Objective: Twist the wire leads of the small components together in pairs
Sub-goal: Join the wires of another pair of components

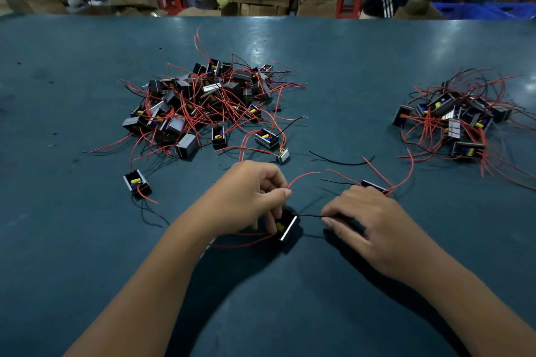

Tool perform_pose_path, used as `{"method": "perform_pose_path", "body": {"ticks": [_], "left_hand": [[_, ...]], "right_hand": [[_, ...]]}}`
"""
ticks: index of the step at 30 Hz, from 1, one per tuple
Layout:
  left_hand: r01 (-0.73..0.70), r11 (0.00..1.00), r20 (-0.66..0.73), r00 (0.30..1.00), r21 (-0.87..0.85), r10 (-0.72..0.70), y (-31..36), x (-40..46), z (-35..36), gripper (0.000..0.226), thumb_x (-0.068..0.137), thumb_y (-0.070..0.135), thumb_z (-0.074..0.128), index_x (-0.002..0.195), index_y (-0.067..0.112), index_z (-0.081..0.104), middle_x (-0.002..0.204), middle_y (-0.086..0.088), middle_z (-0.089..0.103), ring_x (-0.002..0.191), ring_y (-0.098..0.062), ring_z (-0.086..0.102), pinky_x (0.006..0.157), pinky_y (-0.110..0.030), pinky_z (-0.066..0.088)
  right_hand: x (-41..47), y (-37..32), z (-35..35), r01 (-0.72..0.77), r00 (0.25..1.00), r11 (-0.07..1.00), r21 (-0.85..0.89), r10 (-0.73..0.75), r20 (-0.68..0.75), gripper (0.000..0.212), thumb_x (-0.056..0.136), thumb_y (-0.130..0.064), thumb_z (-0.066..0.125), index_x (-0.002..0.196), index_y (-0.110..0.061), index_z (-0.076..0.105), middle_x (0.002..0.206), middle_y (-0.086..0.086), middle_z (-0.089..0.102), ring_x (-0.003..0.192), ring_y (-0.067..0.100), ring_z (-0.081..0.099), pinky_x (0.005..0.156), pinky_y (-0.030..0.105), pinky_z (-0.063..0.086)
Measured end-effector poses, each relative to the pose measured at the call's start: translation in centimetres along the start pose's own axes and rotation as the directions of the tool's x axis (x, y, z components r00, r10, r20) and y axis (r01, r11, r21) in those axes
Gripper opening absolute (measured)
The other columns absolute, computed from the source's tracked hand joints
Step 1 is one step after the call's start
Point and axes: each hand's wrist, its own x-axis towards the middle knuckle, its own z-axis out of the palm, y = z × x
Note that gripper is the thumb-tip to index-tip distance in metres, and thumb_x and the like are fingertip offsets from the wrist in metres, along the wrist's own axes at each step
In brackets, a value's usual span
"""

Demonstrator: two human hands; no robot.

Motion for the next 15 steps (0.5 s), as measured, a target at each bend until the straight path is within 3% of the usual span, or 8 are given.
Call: {"method": "perform_pose_path", "body": {"ticks": [6, 10, 15], "left_hand": [[0.038, 0.986, -0.026, 0.999, -0.163, -0.043, 0.03, 0.05, -0.23, 0.016, 0.100, 0.013, 0.057, 0.086, 0.003, 0.057, 0.063, -0.009, 0.068, 0.046, -0.024, 0.065, 0.039, -0.022, 0.042], [0.001, 0.986, -0.049, 0.999, -0.168, -0.009, 0.27, 0.13, 0.18, 0.017, 0.099, 0.011, 0.059, 0.083, 0.005, 0.058, 0.064, -0.009, 0.066, 0.052, -0.021, 0.062, 0.044, -0.026, 0.045], [-0.041, 0.993, -0.085, 0.996, -0.114, 0.032, 0.24, 0.45, 0.63, 0.017, 0.098, 0.014, 0.060, 0.081, 0.014, 0.061, 0.088, -0.005, 0.075, 0.070, -0.011, 0.061, 0.060, -0.029, 0.050]], "right_hand": [[-0.04, 0.23, -0.01, -0.074, 0.997, 0.993, 0.089, 0.076, -0.030, 0.013, 0.091, -0.025, 0.058, 0.086, -0.017, 0.067, 0.078, -0.006, 0.062, 0.077, 0.017, 0.056, 0.075, 0.035, 0.046], [-0.06, 0.30, 0.15, -0.111, 0.992, 0.985, 0.130, 0.118, -0.051, 0.012, 0.089, -0.025, 0.059, 0.085, -0.018, 0.067, 0.079, -0.008, 0.062, 0.077, 0.013, 0.056, 0.074, 0.031, 0.044], [0.05, 0.45, 0.43, -0.121, 0.980, 0.985, 0.121, 0.138, -0.145, 0.012, 0.090, -0.024, 0.059, 0.089, -0.016, 0.068, 0.086, -0.006, 0.061, 0.085, 0.016, 0.054, 0.080, 0.027, 0.042]]}}
